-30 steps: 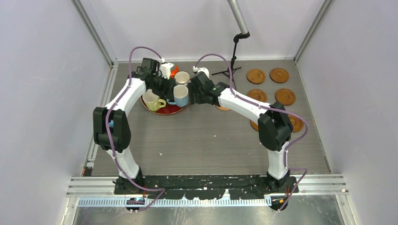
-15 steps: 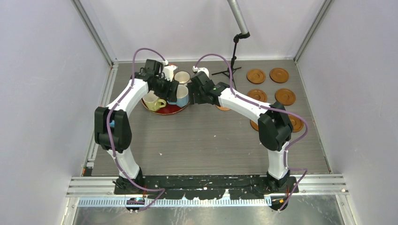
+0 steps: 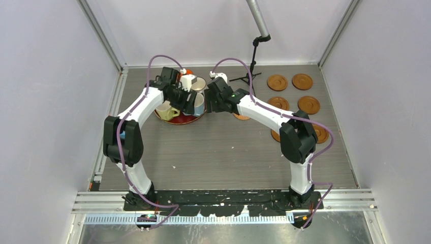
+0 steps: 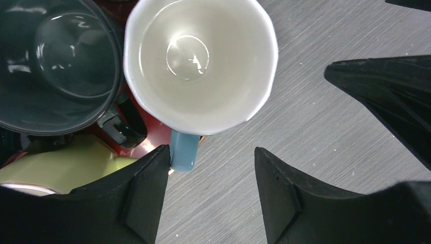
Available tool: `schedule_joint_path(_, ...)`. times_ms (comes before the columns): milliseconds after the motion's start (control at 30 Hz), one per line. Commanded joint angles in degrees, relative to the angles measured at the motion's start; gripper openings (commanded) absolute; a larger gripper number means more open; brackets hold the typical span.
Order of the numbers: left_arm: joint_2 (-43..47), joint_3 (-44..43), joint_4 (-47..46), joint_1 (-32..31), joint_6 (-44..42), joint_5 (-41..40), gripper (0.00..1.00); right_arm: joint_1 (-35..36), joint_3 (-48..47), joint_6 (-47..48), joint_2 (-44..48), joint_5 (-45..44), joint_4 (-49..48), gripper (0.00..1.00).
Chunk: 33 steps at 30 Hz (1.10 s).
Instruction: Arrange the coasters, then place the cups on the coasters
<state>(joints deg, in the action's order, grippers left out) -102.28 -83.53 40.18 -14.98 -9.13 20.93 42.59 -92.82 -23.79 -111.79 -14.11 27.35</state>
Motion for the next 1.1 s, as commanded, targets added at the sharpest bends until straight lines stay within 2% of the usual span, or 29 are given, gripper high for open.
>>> schedule_joint_path(0,3.62,0.46,0.43,-1.46,1.58,2.35,0.63,-0.6,0.34,0.85,2.63,-1.47,-2.28,0.69)
schedule_joint_path(267,3.47,-0.45,1.82,-1.99,3.82,5.27,0.65,-0.75,0.38,0.38,2.78,0.06,-1.84,0.71)
schedule_joint_path(400,4.83,-0.98,1.79,-1.37,5.31,4.49,0.72,-0.07,0.09,-1.48,3.06,0.53,-1.23,0.73)
schedule_joint_path(567,11.4,-0.89,-0.93,2.69,9.56,3.39,0.82,2.68,-1.6,-4.95,2.25,-1.88,-0.76,0.74)
schedule_joint_path(667,15.49,-1.99,-0.91,4.35,11.35,0.48,0.89,5.23,-5.03,-8.28,0.56,-6.39,1.7,0.75)
schedule_joint_path(733,17.73,-3.09,0.15,5.73,13.2,-2.17,0.99,7.25,-8.33,-10.47,-1.04,-9.99,4.11,0.75)
schedule_joint_path(933,22.96,-2.99,1.8,8.2,18.42,-14.36,1.0,12.17,-18.42,-15.8,-6.95,-16.95,9.69,0.77)
schedule_joint_path(1067,26.02,-1.21,0.44,8.52,20.23,-17.87,1.0,12.75,-27.84,-20.19,-13.87,-18.33,16.95,0.8)
